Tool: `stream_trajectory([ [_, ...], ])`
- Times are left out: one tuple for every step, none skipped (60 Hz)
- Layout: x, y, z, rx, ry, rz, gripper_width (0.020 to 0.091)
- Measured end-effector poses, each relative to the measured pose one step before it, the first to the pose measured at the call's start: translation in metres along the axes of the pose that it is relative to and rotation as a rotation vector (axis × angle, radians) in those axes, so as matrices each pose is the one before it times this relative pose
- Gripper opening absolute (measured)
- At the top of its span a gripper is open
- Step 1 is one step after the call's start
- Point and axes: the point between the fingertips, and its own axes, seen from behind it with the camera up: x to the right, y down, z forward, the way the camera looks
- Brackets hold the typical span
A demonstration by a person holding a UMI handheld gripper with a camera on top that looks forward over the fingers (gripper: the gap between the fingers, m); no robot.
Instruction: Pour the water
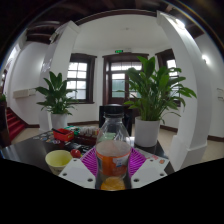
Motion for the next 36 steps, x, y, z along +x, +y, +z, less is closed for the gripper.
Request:
stream_trajectory([
  [0.0,0.00049,-0.00037,0.0011,0.0021,-0.0067,0.0348],
  [0.00002,-0.00163,-0.00084,0.00216,0.00035,-0.0033,0.0348],
  [0.0002,-0.00039,0.00007,0.00066,0.00087,-0.0036,0.0347],
  [-0.00037,0.00044,0.00001,-0.00166,0.00216,-0.0013,0.0346],
  [0.00017,-0.00012,0.00013,-0.00046,0.00235,0.0001,0.0351],
  [-0.00003,0.00059,0.00006,-0.00406,0.00196,-0.0005,0.0366],
  [0.00034,-0.00054,0.00028,-0.0006,0.00393,0.0001,0.0368],
  [-0.00176,0.00165,-0.00016,-0.00285,0.00339,0.0004,0.0394],
  [0.0016,-0.00036,0.00027,-0.00102,0.00223,0.003,0.0409],
  [0.001,-0.00026,0.00019,-0.00078,0.00166,0.0021,0.0428],
  [0.00081,-0.00012,-0.00003,-0.00162,0.00254,-0.0002,0.044],
  [0.00023,-0.00039,-0.00016,-0.00013,0.00029,-0.0045,0.0459],
  [-0.00066,0.00034,-0.00041,-0.00165,-0.0025,-0.0076,0.0472],
  [-0.00115,-0.00023,-0.00072,-0.00216,-0.00385,-0.0091,0.0487],
  [-0.00115,0.00019,-0.0009,-0.00353,-0.00379,-0.0085,0.0499],
  [-0.00117,0.00064,-0.00086,-0.00543,-0.00414,-0.0077,0.0515],
  [-0.00105,0.00085,-0.00089,-0.00619,-0.0022,-0.0051,0.0547],
  [-0.00413,0.00084,-0.00109,-0.00634,0.00031,-0.0015,0.0619],
  [-0.0005,0.00053,-0.00138,-0.00604,0.00001,0.0006,0.0659],
  [-0.00013,0.00073,-0.00153,-0.00479,0.00067,0.0036,0.0694],
  [-0.00034,0.00031,-0.00177,-0.00347,0.00036,0.0053,0.0746],
  [-0.00034,0.00025,-0.00228,-0.00246,-0.00016,0.0061,0.0783],
  [-0.00084,-0.00005,-0.00279,-0.0011,-0.00151,0.0064,0.0804],
  [-0.00105,-0.00021,-0.0032,-0.00075,0.0006,0.0066,0.0827],
  [-0.0003,-0.00066,-0.00431,-0.00062,0.00113,0.0062,0.0837],
  [-0.00053,0.0,-0.00419,0.00172,0.00158,0.0051,0.0842],
  [-0.00062,0.00005,-0.00415,0.00214,0.00232,0.0046,0.0842],
  [-0.00078,0.00065,-0.00414,0.00201,0.00588,0.0056,0.0844],
  [0.00031,0.00027,-0.00507,-0.0004,0.00616,0.0044,0.0845],
  [0.00058,0.00061,-0.0053,-0.00179,0.00803,0.0048,0.0846],
  [0.001,0.00072,-0.00531,-0.00221,0.00936,0.0048,0.0844],
  [0.00094,0.00161,-0.00564,-0.00388,0.0108,0.0055,0.0841],
  [0.00137,0.00208,-0.00596,-0.00589,0.01306,0.0054,0.0842],
  [0.00279,0.00246,-0.00631,-0.00589,0.01432,0.0059,0.0843],
  [0.0003,0.00076,-0.00621,-0.00321,0.01548,0.0068,0.0844],
  [0.0004,0.00136,-0.00633,-0.00104,0.01392,0.0085,0.0845],
])
